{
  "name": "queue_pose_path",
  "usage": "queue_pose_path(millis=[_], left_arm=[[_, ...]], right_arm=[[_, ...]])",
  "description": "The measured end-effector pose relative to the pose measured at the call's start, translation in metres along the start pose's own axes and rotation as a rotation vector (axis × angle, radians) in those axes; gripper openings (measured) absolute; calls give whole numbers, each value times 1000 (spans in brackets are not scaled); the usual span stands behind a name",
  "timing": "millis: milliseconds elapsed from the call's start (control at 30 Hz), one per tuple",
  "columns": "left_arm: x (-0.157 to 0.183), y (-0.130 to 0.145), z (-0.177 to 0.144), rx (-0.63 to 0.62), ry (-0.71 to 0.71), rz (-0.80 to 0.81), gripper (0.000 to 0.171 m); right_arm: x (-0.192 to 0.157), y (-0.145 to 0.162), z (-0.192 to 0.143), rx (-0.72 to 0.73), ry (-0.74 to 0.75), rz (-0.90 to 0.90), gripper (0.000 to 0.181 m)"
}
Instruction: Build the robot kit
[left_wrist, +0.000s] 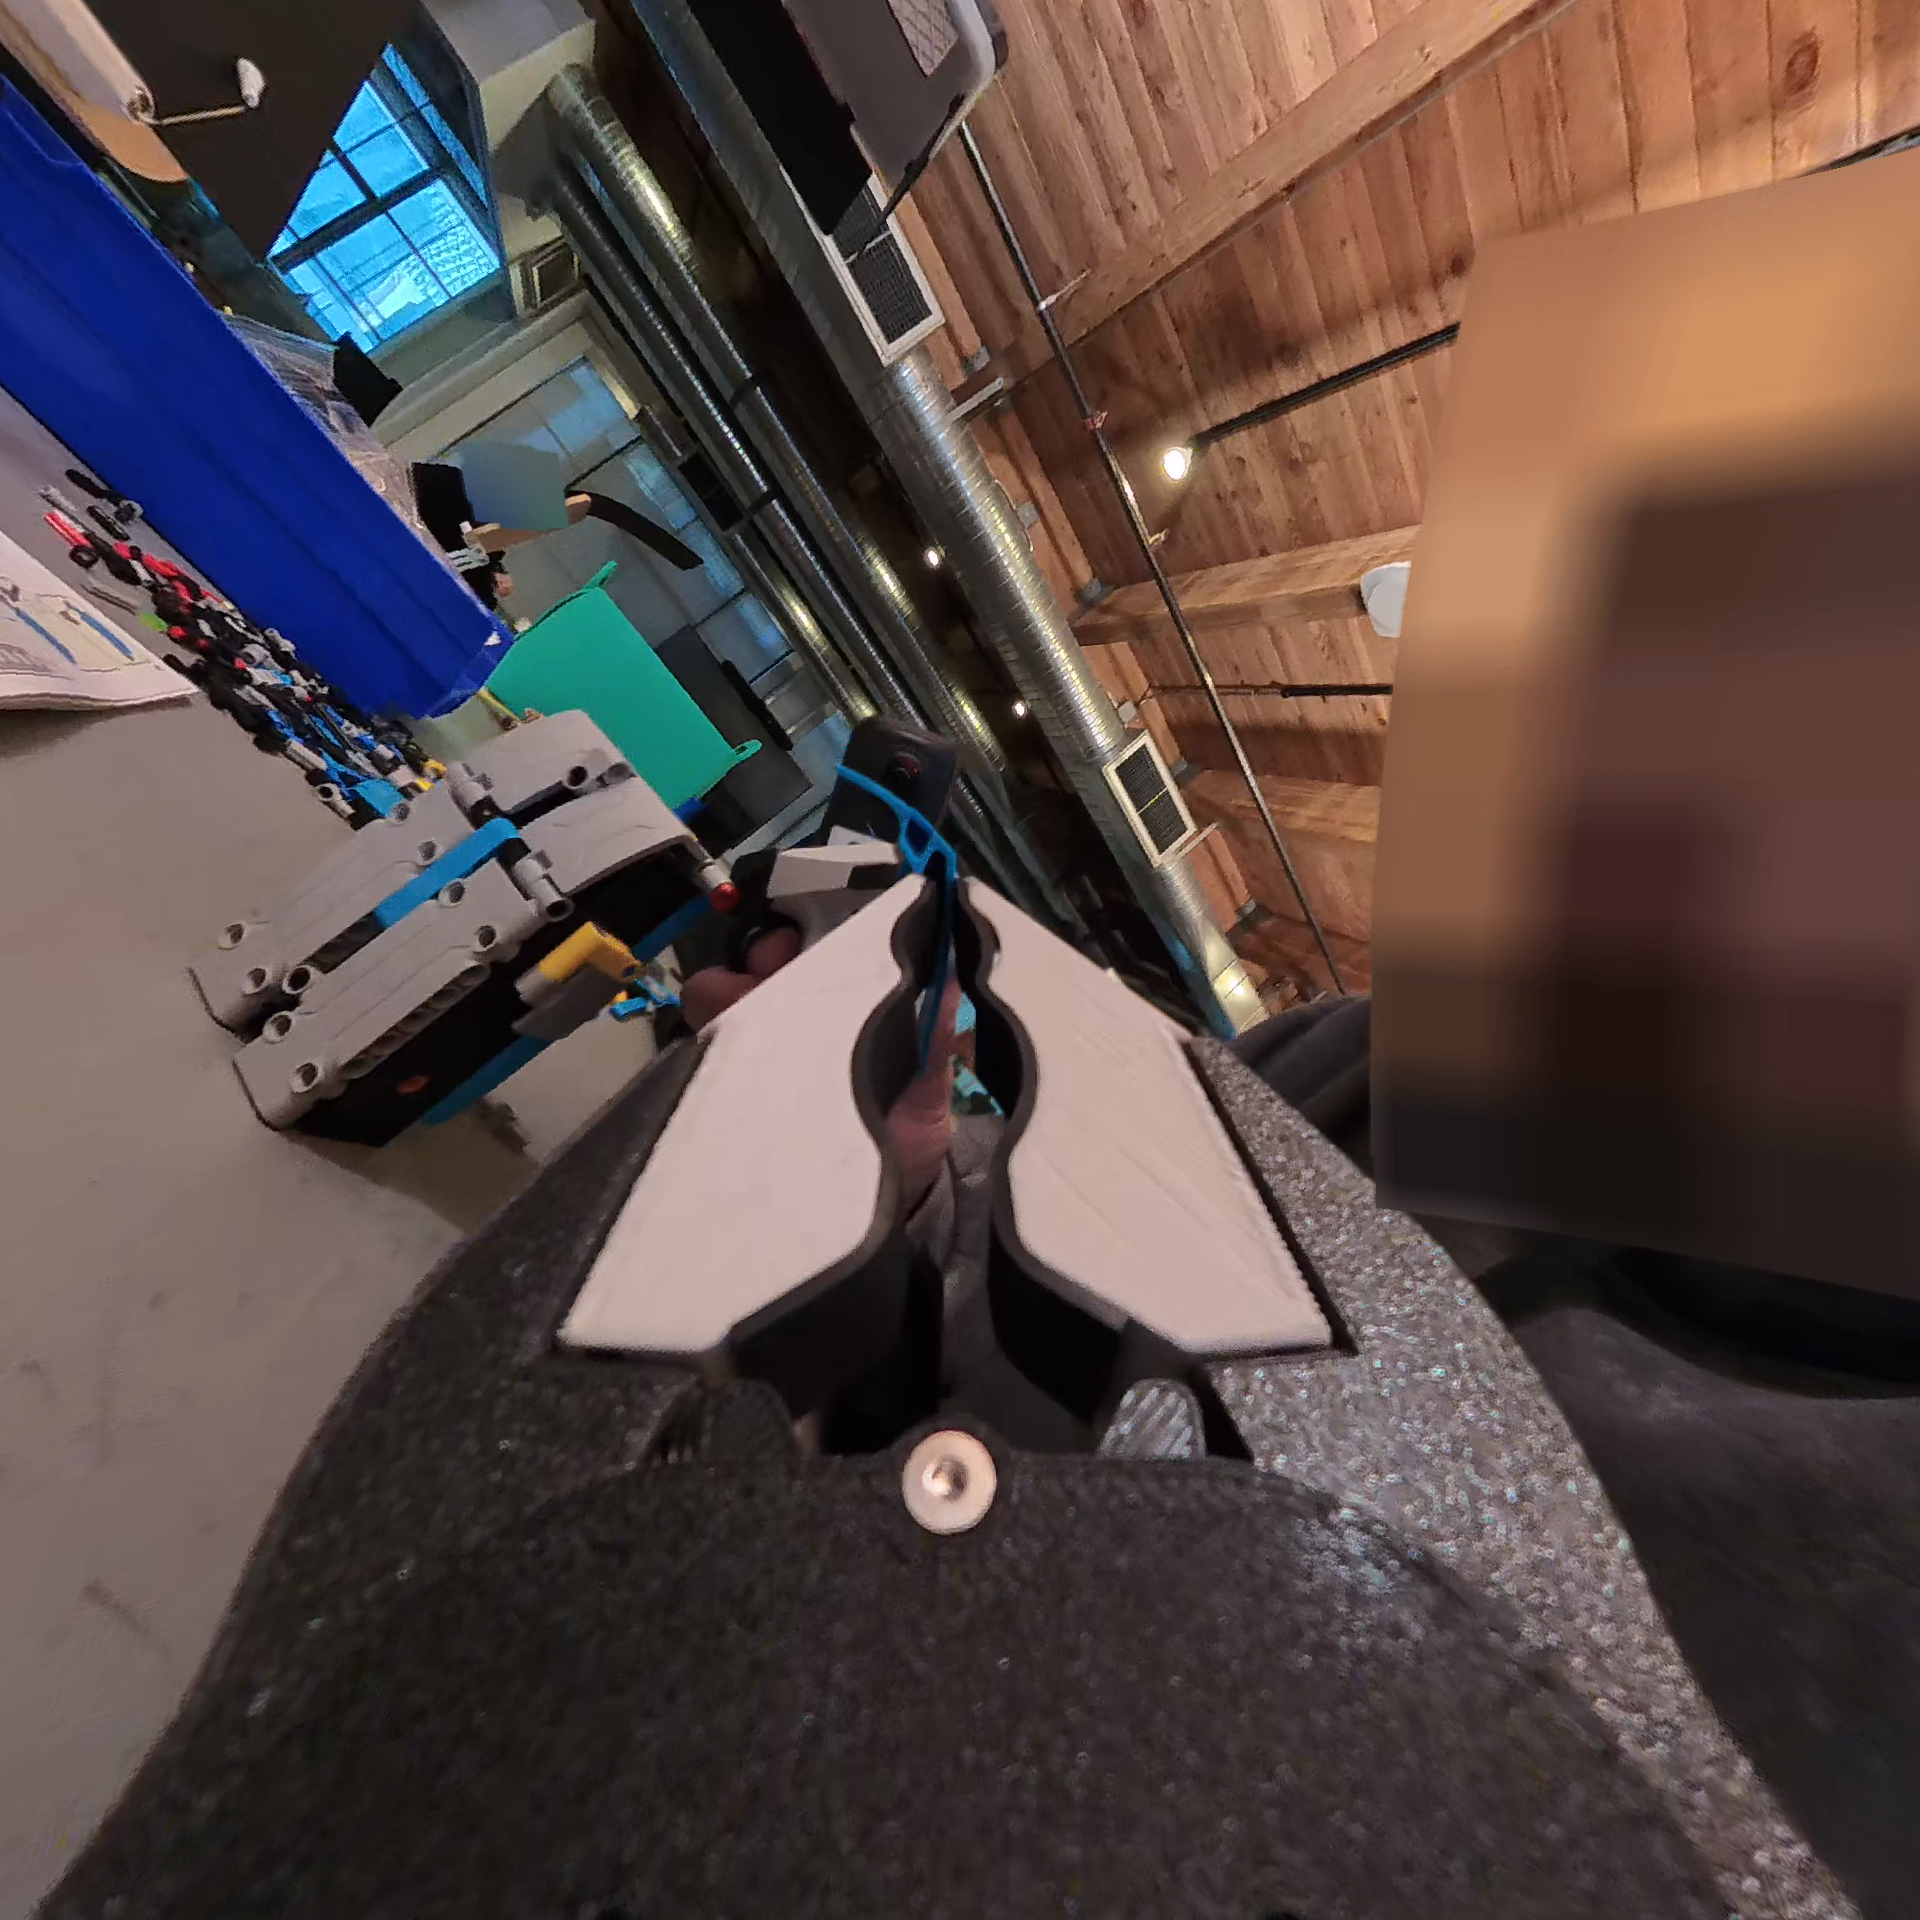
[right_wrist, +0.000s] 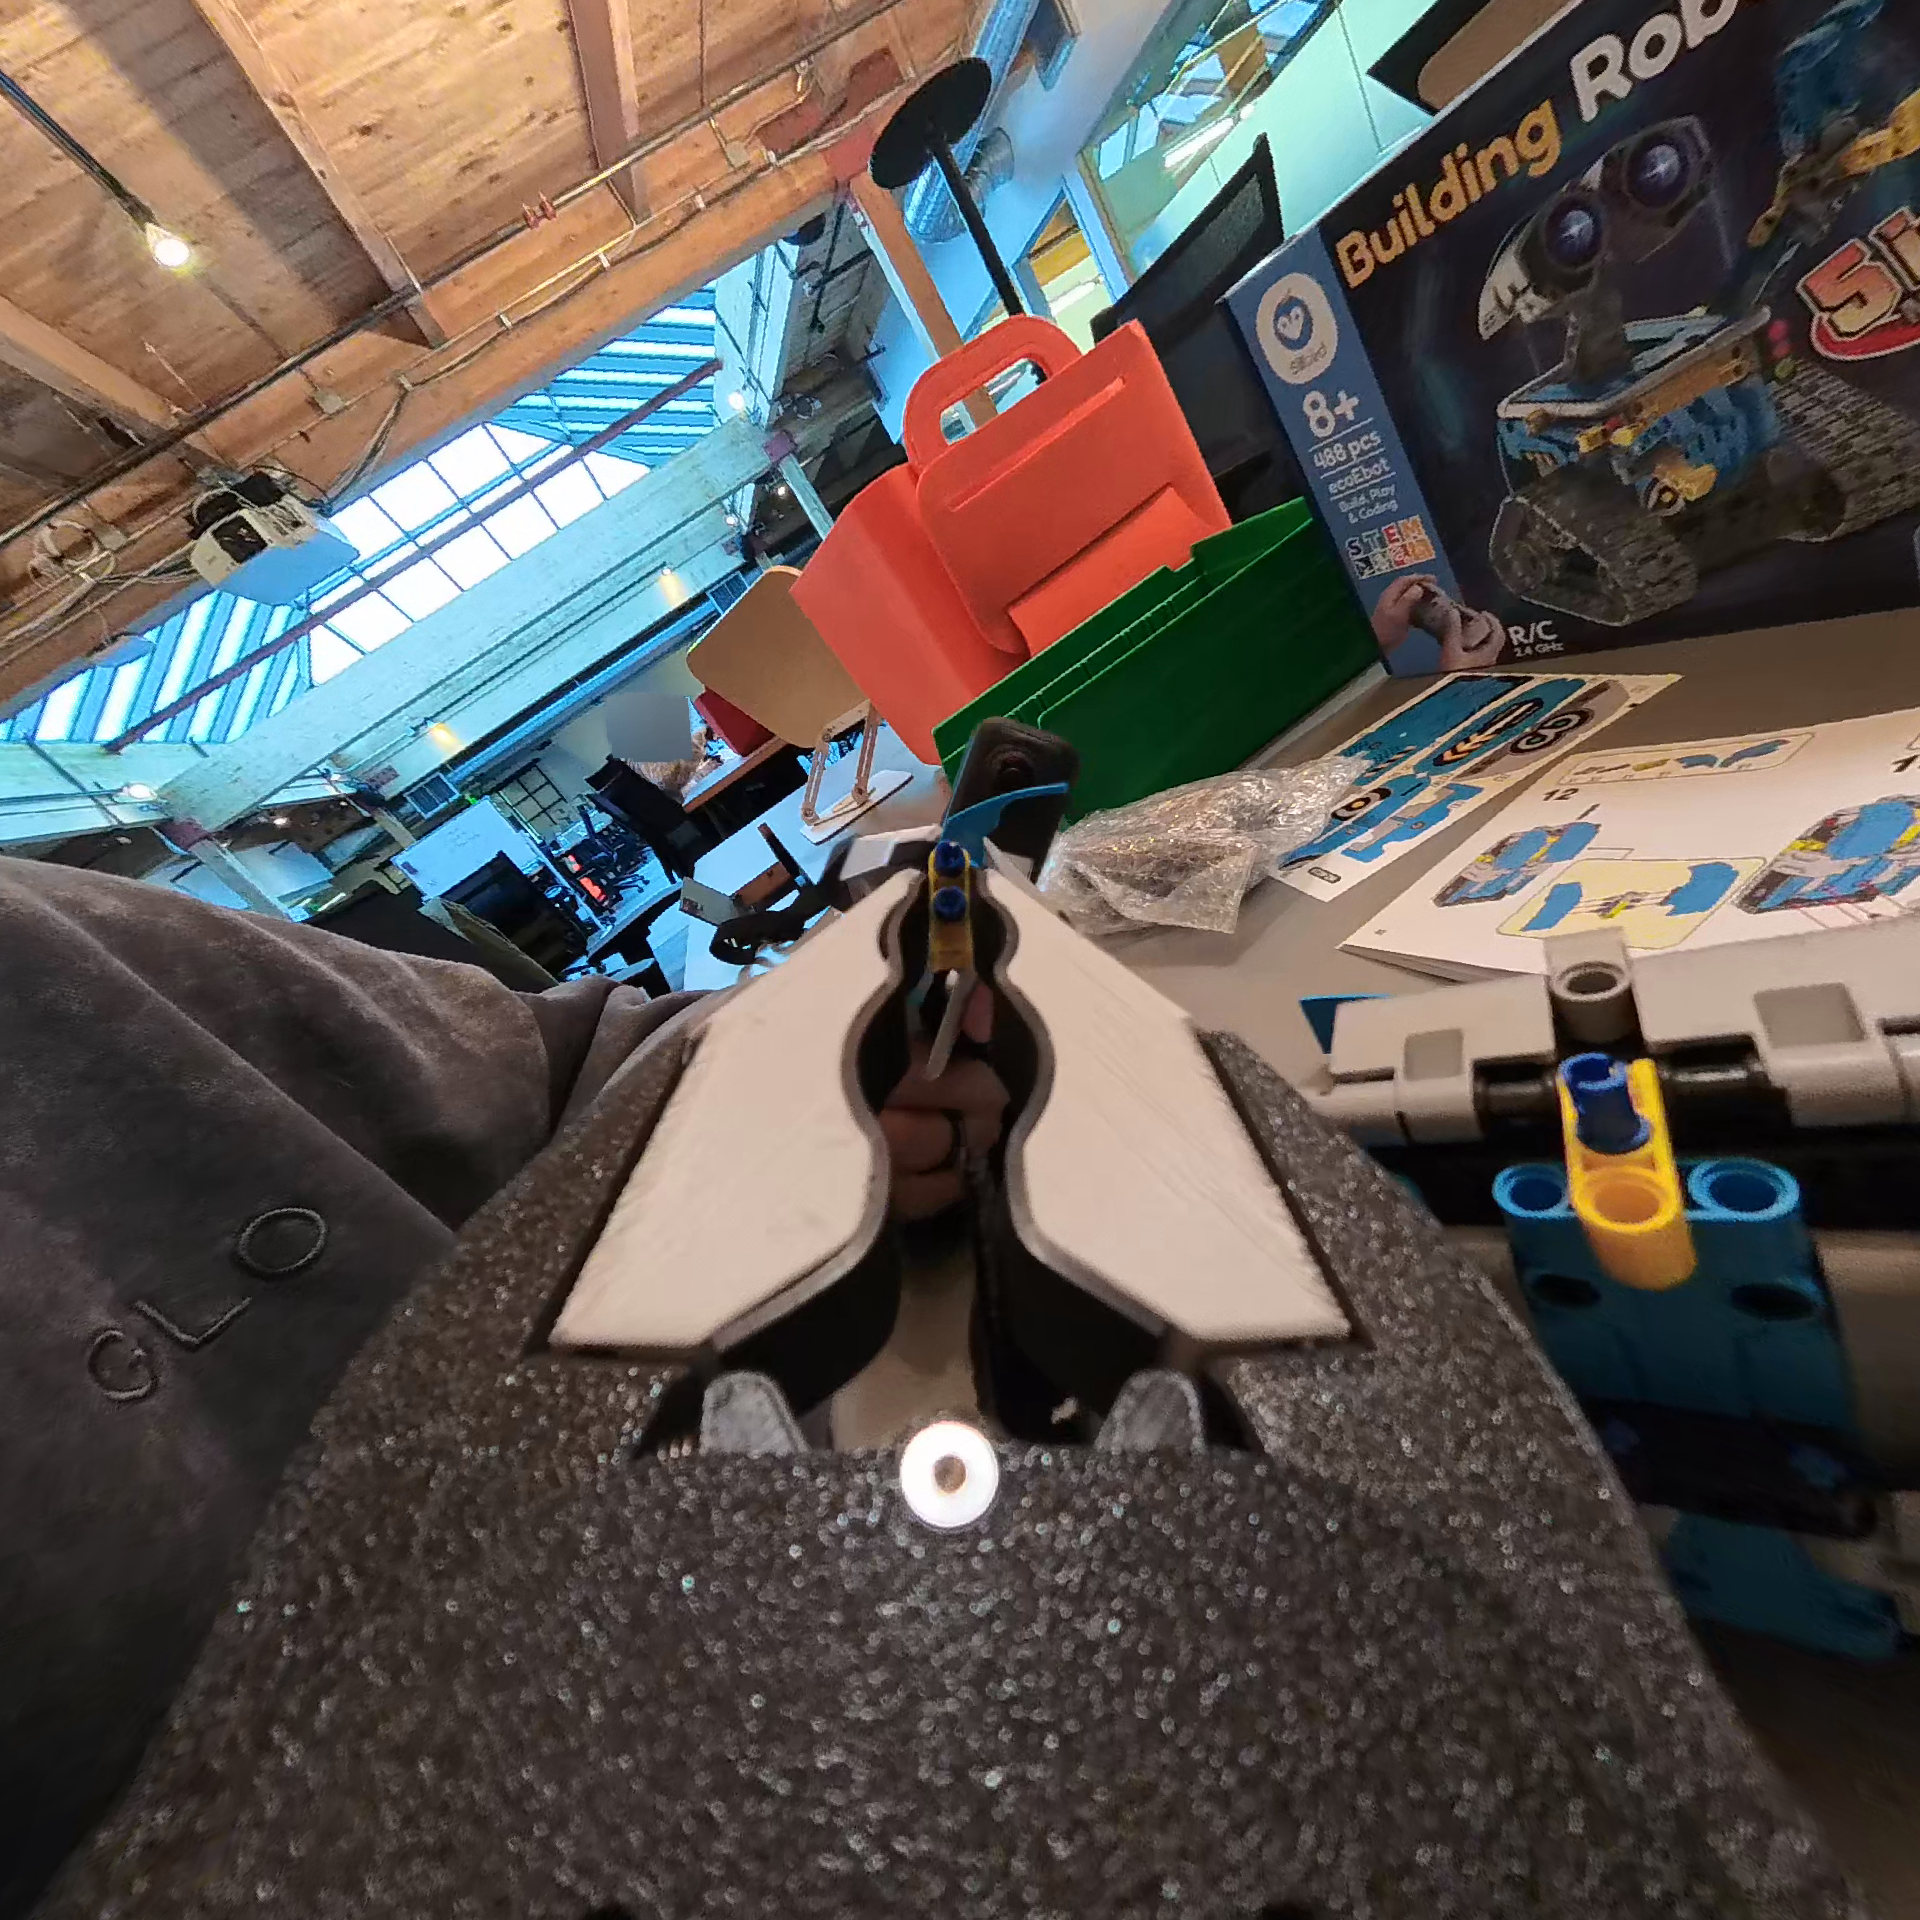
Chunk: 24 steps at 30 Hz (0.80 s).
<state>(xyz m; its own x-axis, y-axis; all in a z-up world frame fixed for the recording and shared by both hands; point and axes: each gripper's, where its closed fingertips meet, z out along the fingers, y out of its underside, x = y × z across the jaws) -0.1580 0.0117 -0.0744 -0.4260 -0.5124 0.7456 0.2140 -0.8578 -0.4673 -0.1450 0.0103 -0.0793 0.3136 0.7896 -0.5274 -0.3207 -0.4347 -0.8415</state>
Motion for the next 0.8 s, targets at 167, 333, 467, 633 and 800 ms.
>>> queue_pose_path(millis=[167, 333, 467, 633, 800], left_arm=[[-1, 3, -1, -60, -32, 75, 2], [-3, 20, 3, -152, -82, 175, 1], [1, 14, -1, -111, -43, 121, 0], [2, 3, -5, -20, 5, -3, 0], [2, 2, -4, 18, 25, -27, 0]], right_arm=[[1, 1, 0, -2, -2, 12, 8], [-1, -5, -3, 28, -24, 25, 7], [1, -5, -6, 13, -11, 1, 8], [-1, 0, -4, -29, -19, -27, 7], [1, 4, 0, -38, -12, 6, 7]])
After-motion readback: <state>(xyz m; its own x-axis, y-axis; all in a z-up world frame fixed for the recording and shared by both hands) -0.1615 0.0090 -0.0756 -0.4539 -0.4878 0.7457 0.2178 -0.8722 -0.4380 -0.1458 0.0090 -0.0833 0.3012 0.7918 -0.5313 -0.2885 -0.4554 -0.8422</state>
